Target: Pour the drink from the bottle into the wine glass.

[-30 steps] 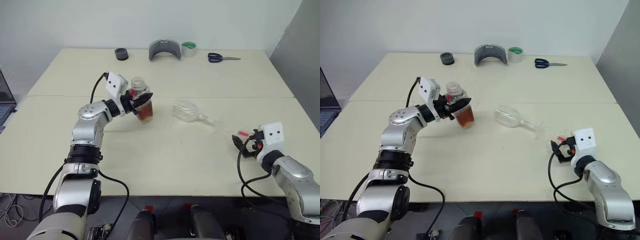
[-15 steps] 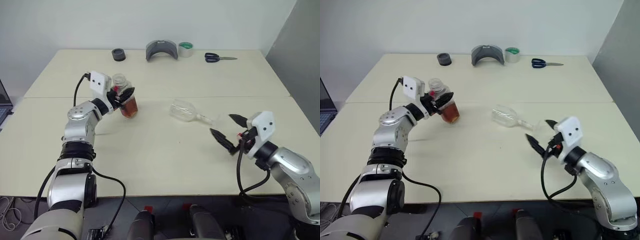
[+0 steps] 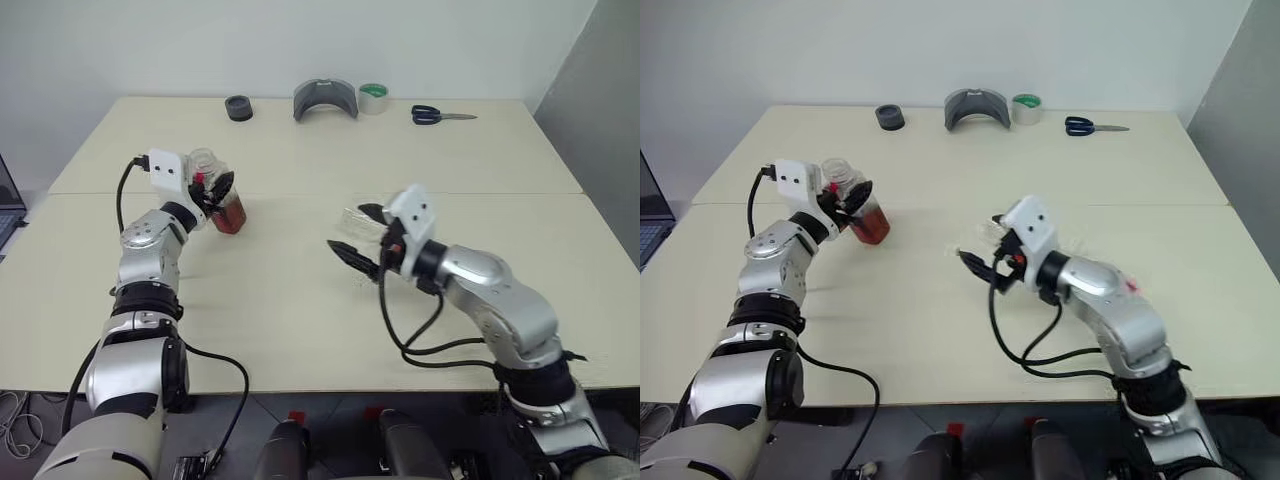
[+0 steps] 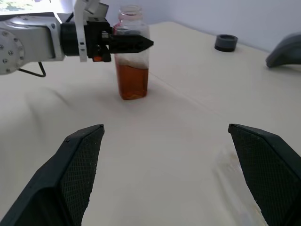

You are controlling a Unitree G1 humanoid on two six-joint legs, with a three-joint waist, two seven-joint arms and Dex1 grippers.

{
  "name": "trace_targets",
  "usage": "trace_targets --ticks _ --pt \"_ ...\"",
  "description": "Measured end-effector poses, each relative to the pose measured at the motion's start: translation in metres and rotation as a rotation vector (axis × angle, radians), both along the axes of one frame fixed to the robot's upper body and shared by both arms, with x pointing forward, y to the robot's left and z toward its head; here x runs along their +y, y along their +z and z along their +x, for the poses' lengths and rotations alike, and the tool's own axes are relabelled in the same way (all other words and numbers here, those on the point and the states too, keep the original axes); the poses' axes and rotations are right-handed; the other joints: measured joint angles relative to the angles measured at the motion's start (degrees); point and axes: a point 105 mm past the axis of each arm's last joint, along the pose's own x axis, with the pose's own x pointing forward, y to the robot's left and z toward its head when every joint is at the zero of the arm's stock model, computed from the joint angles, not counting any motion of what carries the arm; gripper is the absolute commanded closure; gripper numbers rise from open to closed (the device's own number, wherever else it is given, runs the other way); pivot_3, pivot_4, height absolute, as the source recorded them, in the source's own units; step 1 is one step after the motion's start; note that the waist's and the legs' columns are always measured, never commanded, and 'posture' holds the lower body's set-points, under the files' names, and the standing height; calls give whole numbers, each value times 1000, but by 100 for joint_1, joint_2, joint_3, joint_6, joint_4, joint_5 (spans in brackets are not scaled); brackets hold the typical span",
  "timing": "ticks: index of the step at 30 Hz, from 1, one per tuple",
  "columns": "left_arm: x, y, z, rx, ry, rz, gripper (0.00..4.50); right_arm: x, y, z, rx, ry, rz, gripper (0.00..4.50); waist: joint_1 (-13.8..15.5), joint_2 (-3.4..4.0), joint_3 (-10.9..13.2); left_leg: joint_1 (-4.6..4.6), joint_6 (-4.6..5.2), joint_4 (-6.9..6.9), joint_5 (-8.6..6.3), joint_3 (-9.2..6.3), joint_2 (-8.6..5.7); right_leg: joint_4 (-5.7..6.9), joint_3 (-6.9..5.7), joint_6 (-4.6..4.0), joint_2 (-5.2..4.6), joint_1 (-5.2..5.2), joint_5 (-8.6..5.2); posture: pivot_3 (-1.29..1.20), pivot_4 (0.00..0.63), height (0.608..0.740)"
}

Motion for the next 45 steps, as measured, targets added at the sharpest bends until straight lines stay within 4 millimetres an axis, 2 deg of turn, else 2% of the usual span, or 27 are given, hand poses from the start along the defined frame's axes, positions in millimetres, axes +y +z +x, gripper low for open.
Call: trace_targets --ticks 5,13,14,18,24,32,40,45 --pt "6 -2 -1 -22 46 -10 2788 6 -5 0 5 14 -13 0 1 -2 -1 -1 0 1 0 2 -3 0 2 0 -5 0 0 0 150 740" --pt "15 -11 -5 -18 96 -14 220 9 -6 -1 4 23 -9 0 -14 -3 -2 4 1 0 0 2 0 4 2 0 0 0 0 0 150 740" --pt "15 -11 -5 -18 97 -14 23 10 -6 -2 5 25 -7 0 -10 -3 -2 3 1 0 0 2 0 4 2 0 -1 0 0 0 150 740" --pt "17 -17 -7 -8 101 -4 23 12 -7 -2 15 34 -2 0 -10 -4 -3 4 1 0 0 3 0 4 3 0 -1 0 0 0 150 740" --pt "21 -36 -12 35 131 14 23 14 -9 -2 21 40 -6 0 -8 -4 -3 3 1 0 -1 1 0 4 2 -1 -1 0 1 0 150 740" --pt "21 -47 -18 33 149 36 23 15 -13 -4 28 51 -20 0 -9 -4 -3 4 1 -1 -1 2 0 4 3 -1 -1 0 1 0 150 740" --pt "24 -56 -35 29 156 62 23 10 -24 -10 49 39 -32 0 -8 -7 -5 5 1 -1 -1 1 3 5 6 -1 -2 0 1 0 150 740" --pt "23 -65 -57 37 140 103 23 1 -24 -15 56 -13 -31 0 -5 -8 -6 5 0 -3 -1 1 9 3 11 -1 -4 0 1 0 150 740"
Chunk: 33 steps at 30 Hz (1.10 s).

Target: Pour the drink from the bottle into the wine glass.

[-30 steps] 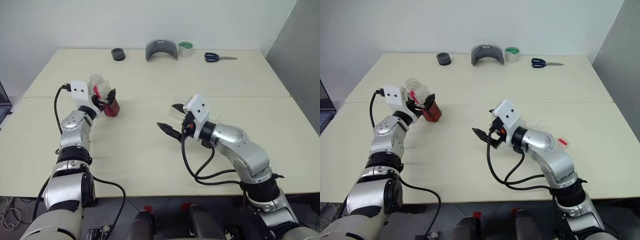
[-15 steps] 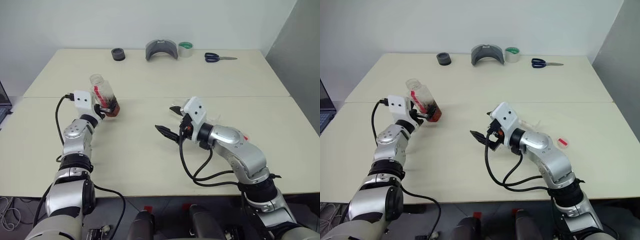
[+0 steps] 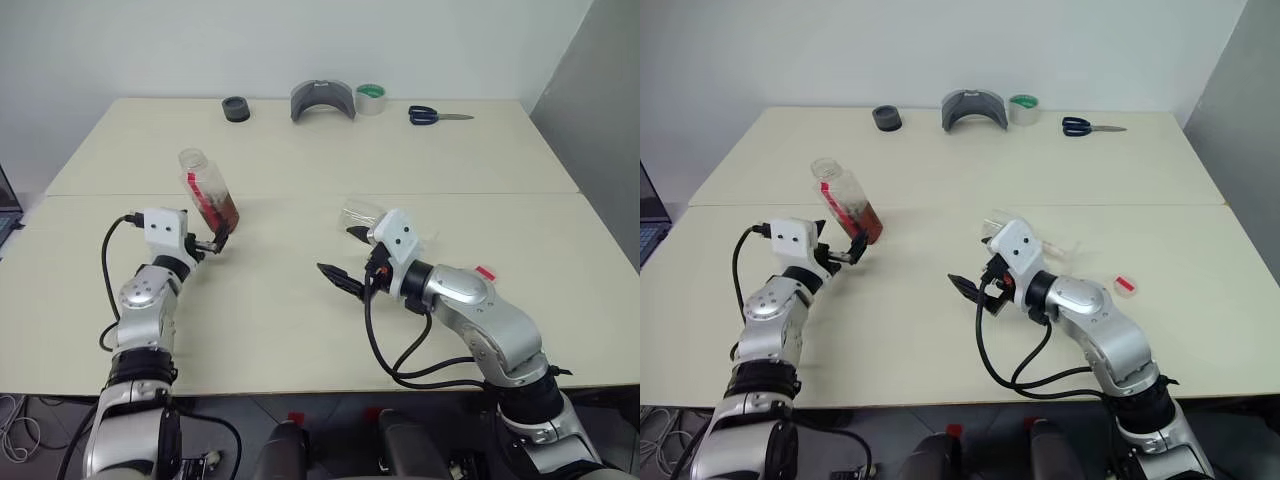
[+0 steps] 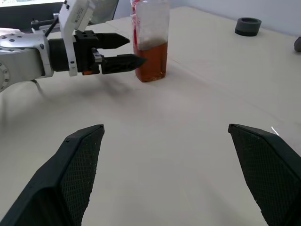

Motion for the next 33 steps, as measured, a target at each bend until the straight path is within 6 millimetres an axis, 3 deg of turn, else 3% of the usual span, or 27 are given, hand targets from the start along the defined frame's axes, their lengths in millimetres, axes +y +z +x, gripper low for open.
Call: trace_targets --ticks 4,12,16,20,24,30,33 --pt "-6 -7 -17 20 -26 26 23 -17 8 0 -17 -93 -15 0 19 0 0 -1 0 0 0 0 0 0 1 0 -2 0 0 0 150 740" --pt "-56 -27 -42 89 -220 47 23 -59 14 17 -121 -310 -243 0 27 -1 -1 5 1 -2 -1 11 -5 -3 4 0 3 3 0 0 150 740" --pt "-84 -26 -44 87 -332 55 23 -53 13 28 -191 -342 -370 0 18 -3 -2 7 1 -3 -1 11 -4 -3 3 0 4 5 0 0 150 740" --pt "-107 -19 -42 80 -420 56 23 -46 -8 34 -181 -376 -454 0 29 -3 -2 4 1 -2 -1 11 -6 -3 4 0 3 5 0 0 150 740" --pt "-126 -10 -43 80 -517 48 23 -52 -24 45 -179 -447 -578 0 23 -3 -2 6 1 -2 -1 11 -6 -3 4 0 4 5 0 0 150 740" --pt "-142 -4 -49 112 -662 42 23 -51 -22 58 -287 -518 -758 0 4 -3 -2 7 1 -3 0 12 -4 -3 4 0 5 4 -1 0 150 740" --pt "-144 -2 -51 114 -708 78 23 -51 -30 61 -312 -535 -851 0 13 -3 -2 6 1 -3 0 9 -6 -4 2 0 5 4 -1 0 150 740"
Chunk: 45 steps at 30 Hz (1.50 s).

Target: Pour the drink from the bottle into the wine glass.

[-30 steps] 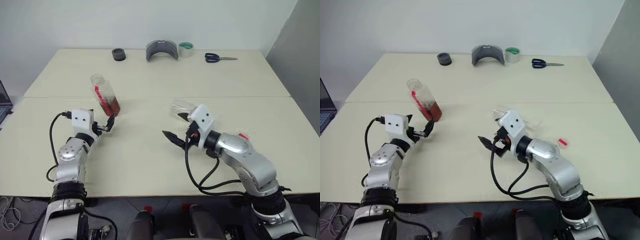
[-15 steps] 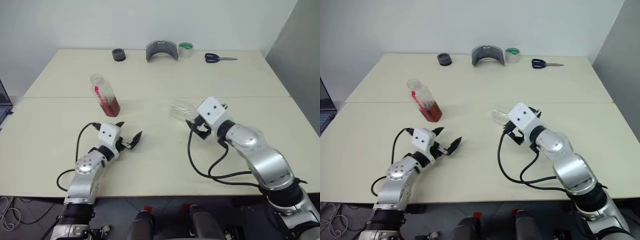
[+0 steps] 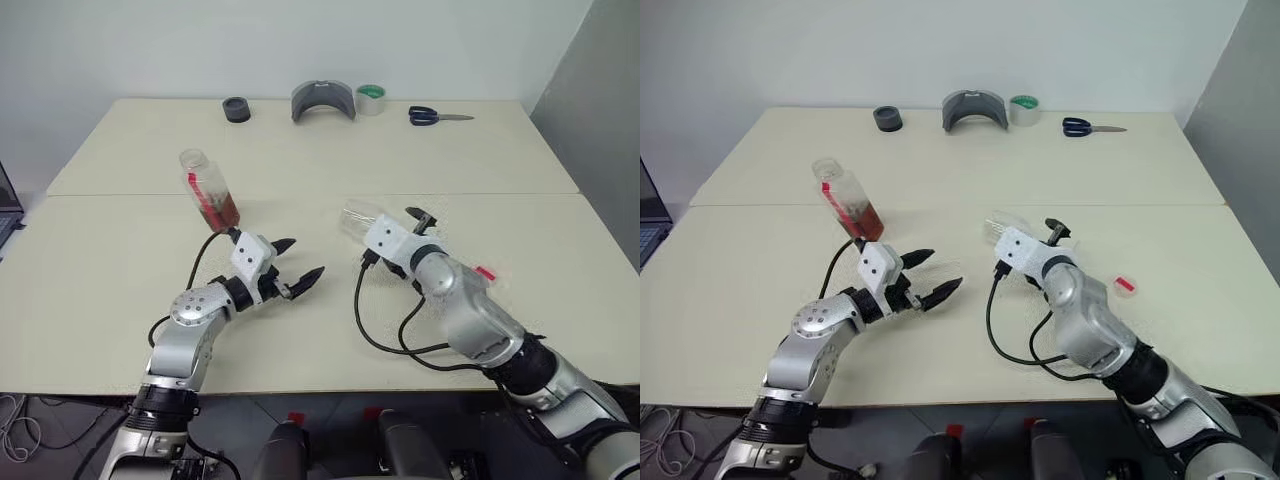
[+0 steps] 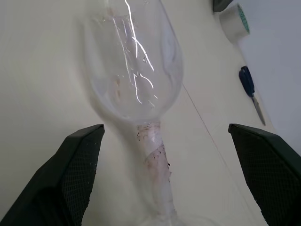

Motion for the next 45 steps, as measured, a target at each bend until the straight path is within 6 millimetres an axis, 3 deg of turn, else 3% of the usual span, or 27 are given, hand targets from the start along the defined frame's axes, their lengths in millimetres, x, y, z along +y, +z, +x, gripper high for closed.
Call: trace_targets --ticks 4,15,19,24,28,32,35,41,45 --pt "-7 7 1 -39 -40 20 23 -6 -12 5 15 -45 -69 0 8 0 0 -1 0 1 0 2 -3 -1 1 0 -3 0 0 0 150 740" --pt "-20 5 0 -39 -80 0 23 -5 -15 18 16 -68 -118 0 -10 0 0 1 0 0 0 2 1 0 2 0 0 0 0 0 150 740" --pt "-20 4 0 -35 -79 -1 0 -6 -17 21 33 -63 -120 903 -7 0 0 1 0 0 0 2 0 0 2 0 0 0 0 0 150 740" --pt "-22 4 0 -35 -77 -11 0 -5 -25 23 77 -49 -128 2775 -7 0 0 1 0 0 0 2 0 0 2 0 0 0 0 0 150 740" --pt "-22 4 1 -36 -68 -12 0 -4 -18 28 76 -35 -125 4175 -18 0 0 4 0 -1 0 2 2 0 2 0 1 0 0 0 150 740" --pt "-19 -2 -1 -21 -49 -10 0 -4 -18 30 74 -33 -120 4345 -22 0 0 4 0 -1 0 6 2 0 6 0 1 0 0 0 150 740" --pt "-16 -6 -2 0 -26 -17 0 -3 -13 33 105 -44 -11 4345 -25 0 0 5 0 -1 0 5 4 1 5 0 2 0 0 0 150 740" --pt "1 -1 1 65 21 -73 0 7 10 43 191 -50 531 4345 -62 1 0 6 1 -4 0 5 7 3 5 -2 5 0 1 0 150 740" --pt "9 3 -1 121 0 -81 0 3 13 56 162 -37 694 4345 -39 0 0 5 1 -3 -1 6 0 2 5 -2 1 1 1 0 150 740"
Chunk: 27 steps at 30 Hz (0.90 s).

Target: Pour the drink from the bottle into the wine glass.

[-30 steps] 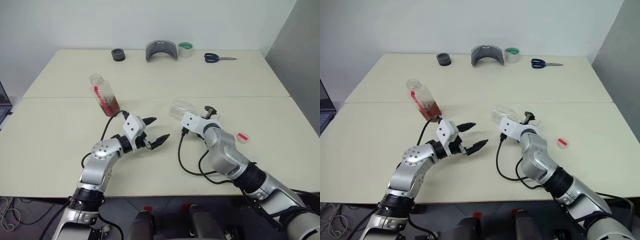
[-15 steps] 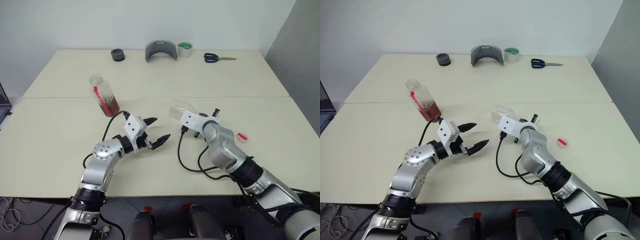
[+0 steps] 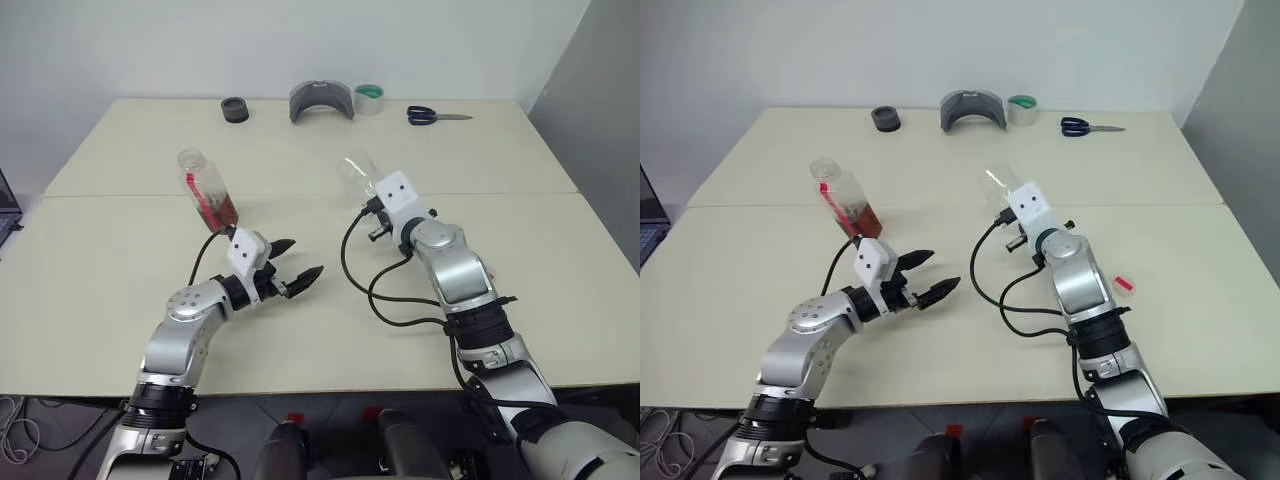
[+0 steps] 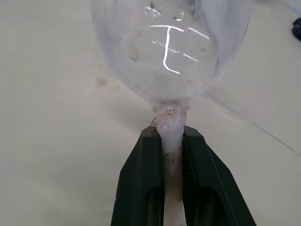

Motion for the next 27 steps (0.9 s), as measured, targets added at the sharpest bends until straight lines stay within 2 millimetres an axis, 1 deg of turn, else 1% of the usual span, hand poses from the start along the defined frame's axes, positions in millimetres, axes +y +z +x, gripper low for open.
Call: trace_targets --ticks 1,2,4,6,8,13,17,21,27 --pt "1 3 0 14 -11 -6 0 -3 -5 4 12 -18 45 4345 13 0 0 -1 0 0 0 0 -1 -1 0 0 0 0 0 0 150 740" --pt "4 6 0 27 -16 -11 0 -6 -4 9 -1 -32 91 4345 15 0 0 2 0 1 0 2 0 -1 1 0 0 2 0 0 150 740" --pt "5 17 2 26 -30 -21 0 -10 -6 16 -24 -55 131 4345 14 -1 -1 5 0 1 0 5 2 0 3 1 2 4 1 0 150 740" --pt "4 26 0 20 -55 -23 0 -8 -7 18 -51 -50 149 4345 2 -1 -1 10 0 -2 0 6 4 0 5 1 3 6 1 0 150 740" --pt "1 28 -2 23 -69 -26 0 -7 -8 17 -63 -50 158 4345 -12 -1 -1 16 0 -4 0 9 5 2 9 1 4 8 1 0 150 740" --pt "1 29 -5 34 -76 -13 0 -9 -13 3 -95 -45 164 4345 2 -1 -2 18 0 -6 0 7 5 1 8 0 3 10 0 0 150 740" --pt "1 28 -6 38 -88 -10 0 -13 -18 -15 -104 -52 171 4345 37 -3 -5 17 -1 -8 -1 5 5 -1 7 0 2 11 0 0 150 740" --pt "2 28 -6 40 -91 -9 0 -14 -21 -29 -101 -53 173 4345 41 -5 -8 18 -1 -8 -1 5 4 -3 6 0 2 12 0 0 150 740" --pt "2 27 -5 44 -102 -6 0 -17 -30 -48 -84 -73 174 4345 44 -10 -13 18 0 -10 -1 5 3 -5 6 0 2 13 -1 0 150 740"
